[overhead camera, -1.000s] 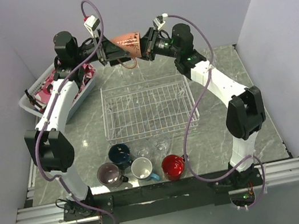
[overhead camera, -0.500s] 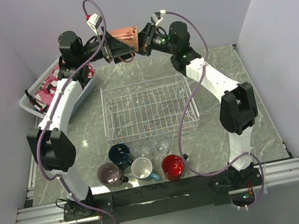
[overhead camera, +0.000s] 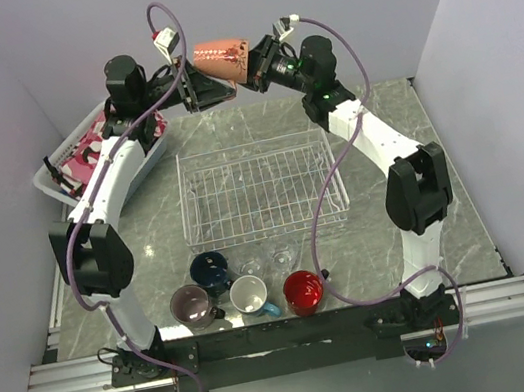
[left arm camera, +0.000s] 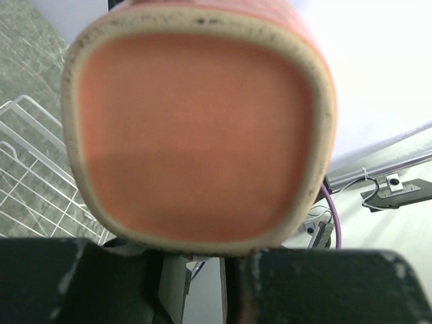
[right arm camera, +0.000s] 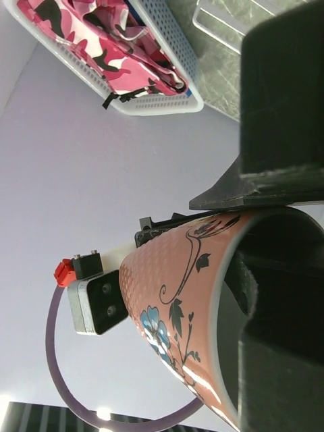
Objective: Load the cups into the dish rack
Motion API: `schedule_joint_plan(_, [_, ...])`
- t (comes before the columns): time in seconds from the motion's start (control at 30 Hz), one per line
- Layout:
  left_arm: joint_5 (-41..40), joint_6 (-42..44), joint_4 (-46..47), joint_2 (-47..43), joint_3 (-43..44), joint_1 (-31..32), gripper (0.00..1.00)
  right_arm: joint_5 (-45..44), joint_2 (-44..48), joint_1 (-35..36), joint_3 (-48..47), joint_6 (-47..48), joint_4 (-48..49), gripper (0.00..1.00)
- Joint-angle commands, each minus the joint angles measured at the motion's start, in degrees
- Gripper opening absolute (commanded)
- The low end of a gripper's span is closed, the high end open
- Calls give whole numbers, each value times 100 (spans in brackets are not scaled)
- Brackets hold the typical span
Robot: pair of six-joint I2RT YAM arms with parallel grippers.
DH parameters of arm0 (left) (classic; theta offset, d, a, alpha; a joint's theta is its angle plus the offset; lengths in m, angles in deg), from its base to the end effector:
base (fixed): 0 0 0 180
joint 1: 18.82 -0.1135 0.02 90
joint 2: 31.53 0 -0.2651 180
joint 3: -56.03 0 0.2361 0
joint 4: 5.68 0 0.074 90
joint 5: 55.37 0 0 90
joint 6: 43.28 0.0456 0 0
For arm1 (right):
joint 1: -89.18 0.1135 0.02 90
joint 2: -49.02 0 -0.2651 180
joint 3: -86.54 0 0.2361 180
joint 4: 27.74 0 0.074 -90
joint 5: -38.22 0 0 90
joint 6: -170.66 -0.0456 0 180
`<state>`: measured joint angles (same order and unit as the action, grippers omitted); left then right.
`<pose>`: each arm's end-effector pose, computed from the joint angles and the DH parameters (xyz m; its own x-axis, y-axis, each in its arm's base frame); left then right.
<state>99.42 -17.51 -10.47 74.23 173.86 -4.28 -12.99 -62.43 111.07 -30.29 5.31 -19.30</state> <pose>0.3919 -0.1443 0.4298 -0.8253 -0.1822 -0.5345 0.5346 0.0526 -0.8434 0.4147 0.1974 0.4085 -0.7712 0.5028 -0.3904 -0.4307 0.0394 0.9016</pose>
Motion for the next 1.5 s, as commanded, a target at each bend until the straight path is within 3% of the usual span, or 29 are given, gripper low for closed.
schedule_joint_plan(0.0, [-46,165,290,-231,227,101,9,190,195,245,-257,530,-468,0])
schedule_joint_plan(0.03, [-81,234,246,-222,262,84,1,226,203,263,-275,626,-583,7])
schedule_joint_plan(0.13, [-116,497,-52,-248,350,5,1,331,352,185,-214,1029,-1303,47])
schedule_joint_plan(0.2, [-186,1031,-595,-283,446,-65,1,244,712,79,66,1424,-1864,62])
schedule_joint_plan(0.23, [-221,1261,-815,-301,569,-127,1,217,853,9,190,1549,-2033,64])
schedule_joint_plan(0.27, [-343,1542,-1496,-310,648,-154,1,139,1185,-157,339,1654,-2191,64])
schedule_joint_plan(0.4, [-695,3115,-2792,-222,1070,-206,1,-46,2109,-694,1331,2059,-2788,65])
schedule_joint_plan(0.6, [-1125,3732,-3208,23,1220,-215,1,-362,3094,-1212,1781,2726,-4123,65])
schedule_joint_plan(0.67, [-1520,4214,-3750,225,1491,-23,1,-661,3498,-1310,1904,2763,-4249,65])
schedule_joint_plan(0.8, [-2260,5497,-4640,1295,2098,469,1,-1066,4149,-1582,2194,2728,-4294,62])
schedule_joint_plan(0.9, [-2857,6139,-5360,2140,3210,1013,1,-1110,4431,-1723,2300,2832,-4503,62])
schedule_joint_plan(1.1, [-3403,6887,-5458,2617,3330,1559,1,-1005,5001,-2004,3010,2904,-4584,61])
schedule_joint_plan(1.47, [-3614,7230,-5519,2679,2996,1683,1,-802,5178,-2163,3610,2824,-4328,58])
